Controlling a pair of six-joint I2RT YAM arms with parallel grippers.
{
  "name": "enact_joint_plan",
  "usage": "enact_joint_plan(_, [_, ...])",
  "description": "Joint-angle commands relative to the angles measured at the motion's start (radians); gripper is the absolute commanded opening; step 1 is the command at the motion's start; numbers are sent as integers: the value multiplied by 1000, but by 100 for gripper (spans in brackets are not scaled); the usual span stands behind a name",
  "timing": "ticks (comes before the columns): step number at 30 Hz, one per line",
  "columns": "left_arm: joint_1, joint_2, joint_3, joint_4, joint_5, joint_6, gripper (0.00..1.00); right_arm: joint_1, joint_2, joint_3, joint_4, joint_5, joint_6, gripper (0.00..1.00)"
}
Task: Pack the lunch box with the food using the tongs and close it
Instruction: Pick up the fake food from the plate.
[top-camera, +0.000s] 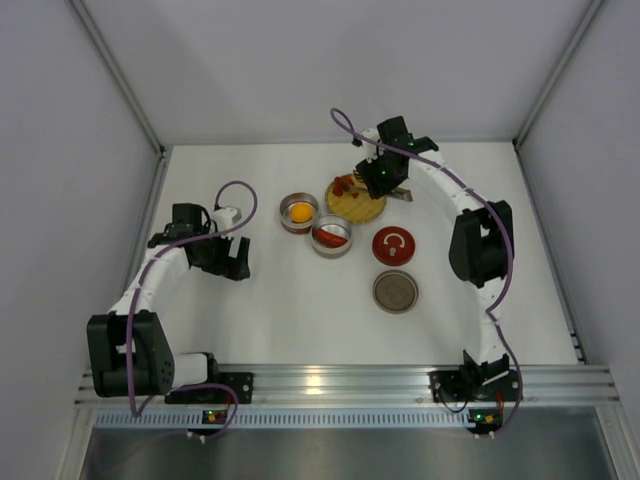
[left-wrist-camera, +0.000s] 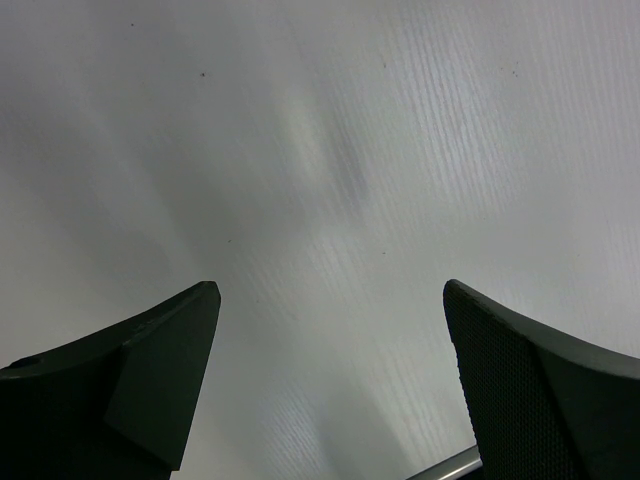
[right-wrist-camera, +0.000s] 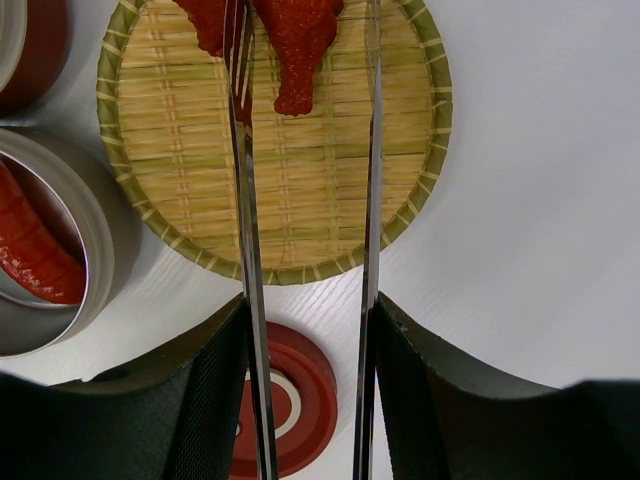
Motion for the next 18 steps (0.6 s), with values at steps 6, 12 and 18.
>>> enact_joint_plan(6, [-2, 14, 17, 45, 1, 0, 98, -5, 17, 46, 62, -7, 1, 47])
enact_joint_plan(12, [-3, 15, 16, 48, 1, -2, 98, -4, 29, 46, 62, -8, -2, 42])
enact_joint_plan(18, [-3, 11, 14, 53, 1, -5, 98, -4, 9, 17, 67, 1, -11, 30])
